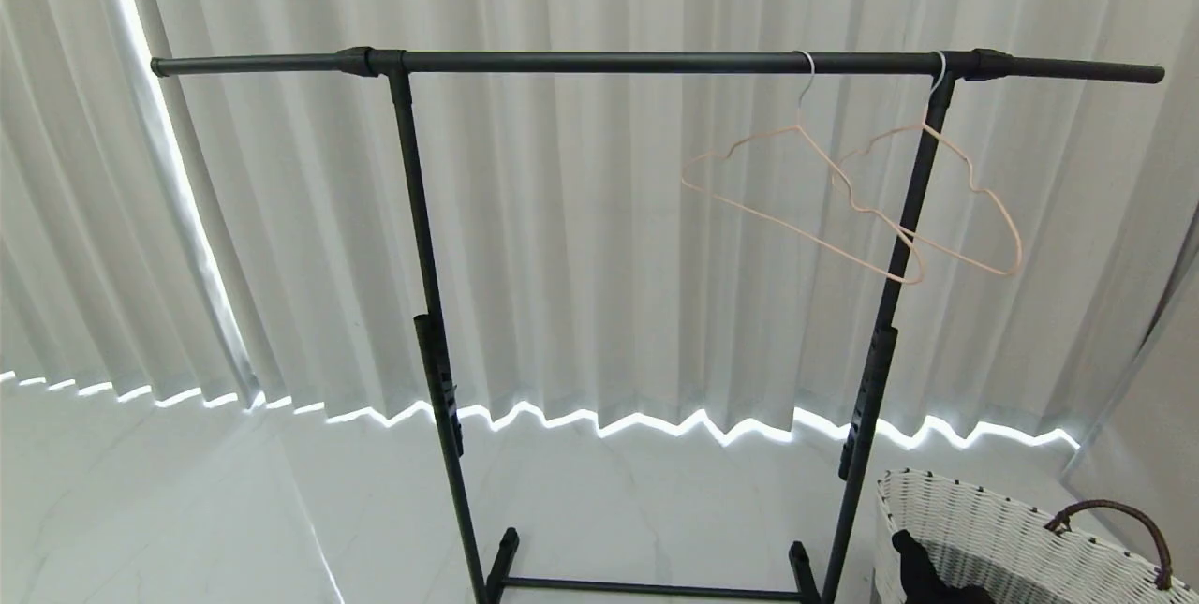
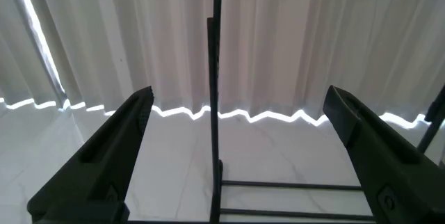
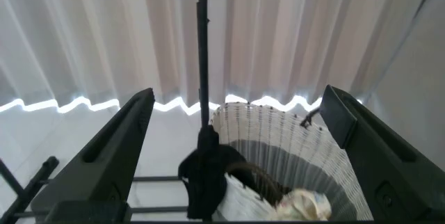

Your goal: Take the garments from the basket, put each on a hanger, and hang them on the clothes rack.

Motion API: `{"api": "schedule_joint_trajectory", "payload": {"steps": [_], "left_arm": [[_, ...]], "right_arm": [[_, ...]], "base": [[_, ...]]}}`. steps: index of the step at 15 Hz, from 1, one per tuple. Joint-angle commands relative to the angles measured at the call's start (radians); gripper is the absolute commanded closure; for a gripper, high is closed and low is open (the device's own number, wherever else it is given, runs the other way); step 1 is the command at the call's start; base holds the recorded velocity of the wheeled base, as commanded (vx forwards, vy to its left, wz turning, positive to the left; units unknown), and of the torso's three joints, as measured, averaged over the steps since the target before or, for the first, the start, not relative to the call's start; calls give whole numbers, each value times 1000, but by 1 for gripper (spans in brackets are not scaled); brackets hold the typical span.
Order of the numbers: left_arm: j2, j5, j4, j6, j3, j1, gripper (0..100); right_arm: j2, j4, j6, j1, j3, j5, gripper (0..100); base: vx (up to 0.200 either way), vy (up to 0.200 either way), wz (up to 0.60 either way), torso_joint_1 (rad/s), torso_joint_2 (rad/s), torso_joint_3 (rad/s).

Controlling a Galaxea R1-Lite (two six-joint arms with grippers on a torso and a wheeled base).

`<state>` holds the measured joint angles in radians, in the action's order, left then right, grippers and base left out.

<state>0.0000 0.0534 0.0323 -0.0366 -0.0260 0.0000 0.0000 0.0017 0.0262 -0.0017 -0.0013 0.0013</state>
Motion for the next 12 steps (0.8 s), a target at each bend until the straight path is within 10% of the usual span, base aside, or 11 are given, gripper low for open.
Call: {"api": "schedule_joint_trajectory", "payload": {"steps": [1, 7, 12], "left_arm": [[2, 0, 0, 1, 0, 0, 0], [2, -6, 0, 6, 0, 0, 0], [2, -6, 0, 7, 0, 0, 0]], "right_arm": [[0, 0, 0, 0, 0, 0, 0], [0, 0, 0, 0, 0, 0, 0], [0, 0, 0, 0, 0, 0, 0]], "base": [[-200, 0, 0, 2, 2, 2], [-33, 0, 0, 0, 0, 0], [0, -200, 0, 5, 1, 2]]}}
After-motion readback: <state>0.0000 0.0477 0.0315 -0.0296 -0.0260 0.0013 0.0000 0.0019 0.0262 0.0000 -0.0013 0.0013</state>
